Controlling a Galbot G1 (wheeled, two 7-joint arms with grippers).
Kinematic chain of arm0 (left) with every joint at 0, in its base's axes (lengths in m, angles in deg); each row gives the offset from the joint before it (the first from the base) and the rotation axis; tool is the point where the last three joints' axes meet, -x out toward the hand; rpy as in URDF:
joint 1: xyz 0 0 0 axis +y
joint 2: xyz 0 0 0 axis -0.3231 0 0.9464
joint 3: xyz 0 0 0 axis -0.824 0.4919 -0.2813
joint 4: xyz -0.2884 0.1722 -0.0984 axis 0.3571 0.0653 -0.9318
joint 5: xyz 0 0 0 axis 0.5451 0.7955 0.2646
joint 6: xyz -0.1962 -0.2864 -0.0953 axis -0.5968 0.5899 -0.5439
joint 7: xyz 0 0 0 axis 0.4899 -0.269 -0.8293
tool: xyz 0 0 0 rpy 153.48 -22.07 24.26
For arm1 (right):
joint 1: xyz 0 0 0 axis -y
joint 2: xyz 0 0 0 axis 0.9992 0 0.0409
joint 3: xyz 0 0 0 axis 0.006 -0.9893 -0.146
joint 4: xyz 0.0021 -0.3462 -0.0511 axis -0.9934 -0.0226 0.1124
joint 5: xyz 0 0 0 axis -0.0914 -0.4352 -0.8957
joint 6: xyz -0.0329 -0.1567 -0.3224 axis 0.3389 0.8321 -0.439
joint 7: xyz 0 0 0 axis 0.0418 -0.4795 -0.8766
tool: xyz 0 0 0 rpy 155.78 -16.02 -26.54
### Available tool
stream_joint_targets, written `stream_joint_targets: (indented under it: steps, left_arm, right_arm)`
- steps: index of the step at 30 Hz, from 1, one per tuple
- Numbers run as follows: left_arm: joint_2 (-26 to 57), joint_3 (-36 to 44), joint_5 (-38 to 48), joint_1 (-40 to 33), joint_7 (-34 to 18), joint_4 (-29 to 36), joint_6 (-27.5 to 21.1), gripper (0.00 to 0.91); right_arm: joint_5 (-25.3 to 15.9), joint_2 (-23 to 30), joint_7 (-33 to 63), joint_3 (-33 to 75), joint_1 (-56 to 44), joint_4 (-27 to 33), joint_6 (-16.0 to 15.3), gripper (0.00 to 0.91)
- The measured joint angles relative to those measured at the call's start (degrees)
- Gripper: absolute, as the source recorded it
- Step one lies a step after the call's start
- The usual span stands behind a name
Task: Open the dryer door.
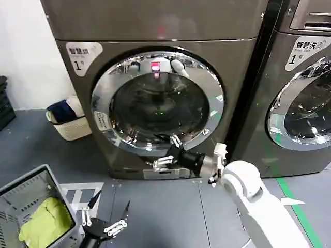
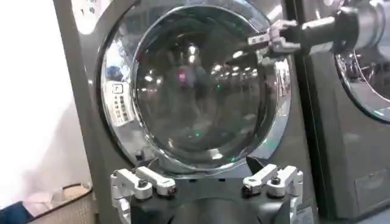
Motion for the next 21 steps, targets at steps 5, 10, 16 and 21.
stream_joint_targets:
  steps: [5,10,16,21]
  left_arm:
    - [-0.2,0.0,-0.3,0.3,-0.1,0.4,0.0,0.907]
    - [-0.4,0.1,-0.5,0.5,-0.1,0.5,0.1,0.907]
    - [-0.5,0.1,-0.5,0.7,-0.1,0.4,0.4,0.907]
    - [-0.6,0.2,-0.6,0.7,-0.2,0.4,0.4,0.907]
  right_arm:
    - [0.0,1.0,-0.1,-1.3,2.4,3.4,0.3,0.907]
    - [-0.3,2.2,0.1,-2.6,4.6,6.8,0.7,0.907]
    - [-0.5,3.7,0.4,-4.1,7.2,10.6,1.9,0.907]
    - [-0.8,4.6,0.3,-5.1,9.2,13.4,2.5,0.907]
